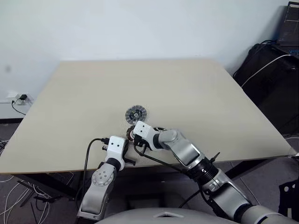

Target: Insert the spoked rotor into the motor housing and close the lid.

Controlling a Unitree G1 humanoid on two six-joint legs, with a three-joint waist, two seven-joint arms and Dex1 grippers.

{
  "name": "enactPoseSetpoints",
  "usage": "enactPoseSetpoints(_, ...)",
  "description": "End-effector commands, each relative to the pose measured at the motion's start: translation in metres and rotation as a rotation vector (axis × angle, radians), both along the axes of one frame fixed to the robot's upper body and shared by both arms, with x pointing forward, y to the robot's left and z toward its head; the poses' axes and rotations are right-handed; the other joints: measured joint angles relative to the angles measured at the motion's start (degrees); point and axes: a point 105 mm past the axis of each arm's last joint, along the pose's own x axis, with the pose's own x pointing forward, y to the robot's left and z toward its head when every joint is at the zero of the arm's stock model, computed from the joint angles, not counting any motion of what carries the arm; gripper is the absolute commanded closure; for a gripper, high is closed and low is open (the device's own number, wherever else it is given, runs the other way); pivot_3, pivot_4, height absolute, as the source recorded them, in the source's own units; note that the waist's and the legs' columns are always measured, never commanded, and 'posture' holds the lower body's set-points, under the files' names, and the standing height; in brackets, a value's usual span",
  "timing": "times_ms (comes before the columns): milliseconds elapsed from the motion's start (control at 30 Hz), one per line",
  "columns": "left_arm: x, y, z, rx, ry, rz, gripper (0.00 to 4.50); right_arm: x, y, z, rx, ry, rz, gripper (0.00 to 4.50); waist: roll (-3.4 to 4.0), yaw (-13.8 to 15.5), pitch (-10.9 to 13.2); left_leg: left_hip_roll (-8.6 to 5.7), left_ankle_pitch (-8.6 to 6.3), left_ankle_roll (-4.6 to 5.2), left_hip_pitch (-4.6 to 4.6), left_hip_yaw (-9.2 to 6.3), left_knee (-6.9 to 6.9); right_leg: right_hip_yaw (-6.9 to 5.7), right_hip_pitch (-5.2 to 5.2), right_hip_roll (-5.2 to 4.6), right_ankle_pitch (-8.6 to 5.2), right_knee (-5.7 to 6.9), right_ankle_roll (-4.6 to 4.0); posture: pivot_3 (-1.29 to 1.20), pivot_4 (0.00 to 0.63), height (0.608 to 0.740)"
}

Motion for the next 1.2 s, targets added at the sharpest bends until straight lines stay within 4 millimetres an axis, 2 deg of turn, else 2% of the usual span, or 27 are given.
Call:
enactPoseSetpoints(33,0.004,0.0,0.008,-0.011,-0.032,-0.001,4.5,0.009,0.007,0.027,0.103,-0.073,-0.015,3.17,-0.02,0.0,0.0,0.0,0.0,0.0,0.01,0.0,0.0,0.0,0.02,0.0,0.0,0.0,0.0,0.0,0.0,0.74)
enactPoseSetpoints(100,0.002,0.004,0.009,-0.004,-0.033,0.002,4.5,0.01,0.01,0.036,0.145,-0.08,-0.012,2.56,-0.02,0.0,0.0,0.0,0.0,0.0,0.01,0.0,0.0,0.0,0.02,0.0,0.0,0.0,0.0,0.0,0.0,0.74)
enactPoseSetpoints(267,-0.002,0.014,0.009,0.028,-0.046,0.006,4.5,0.022,0.011,0.043,0.185,-0.087,-0.087,2.56,-0.02,0.0,0.0,0.02,0.0,-0.01,0.01,-0.01,0.0,-0.01,0.0,0.01,0.0,0.01,0.0,0.0,0.0,0.74)
enactPoseSetpoints(367,-0.005,0.02,0.011,0.033,-0.073,0.011,4.5,0.032,0.01,0.037,0.157,-0.092,-0.153,3.18,-0.02,0.0,0.0,0.03,0.01,-0.01,0.02,-0.01,0.0,-0.01,0.01,0.0,-0.01,0.03,-0.01,0.0,0.0,0.74)
enactPoseSetpoints(500,-0.01,0.026,0.012,0.079,-0.112,-0.007,4.5,0.038,0.013,0.026,0.115,-0.096,-0.176,4.49,-0.02,0.1,0.0,0.02,0.01,-0.02,0.01,0.0,0.0,-0.01,0.0,-0.02,-0.01,0.02,-0.03,0.0,0.0,0.74)
enactPoseSetpoints(800,-0.016,0.027,0.01,0.054,-0.105,-0.038,4.5,0.05,0.013,0.016,0.101,-0.085,-0.221,4.49,0.0,0.0,0.0,0.04,0.01,-0.02,0.02,0.02,0.0,-0.01,-0.01,-0.01,-0.02,0.04,-0.04,0.0,0.0,0.74)
enactPoseSetpoints(1033,-0.018,0.027,0.009,0.043,-0.099,-0.024,4.5,0.03,-0.019,-0.015,0.006,-0.003,-0.225,4.49,0.02,0.0,0.0,0.02,-0.01,0.02,0.0,0.01,0.0,-0.01,0.01,-0.04,-0.03,0.01,-0.04,0.0,0.0,0.74)
enactPoseSetpoints(1100,-0.019,0.026,0.008,0.04,-0.095,-0.024,4.5,0.024,-0.024,-0.018,-0.007,0.01,-0.218,4.49,0.02,-0.1,0.0,0.02,-0.02,0.03,0.03,0.04,0.0,0.02,0.01,-0.04,-0.03,0.02,-0.04,0.0,0.0,0.74)
enactPoseSetpoints(1200,-0.019,0.025,0.006,0.037,-0.086,-0.029,4.5,0.022,-0.023,-0.013,0.008,0.007,-0.217,4.49,0.02,0.0,0.0,0.05,-0.01,0.02,0.13,0.03,0.0,0.0,0.08,-0.03,-0.04,0.06,-0.04,0.0,0.0,0.74)
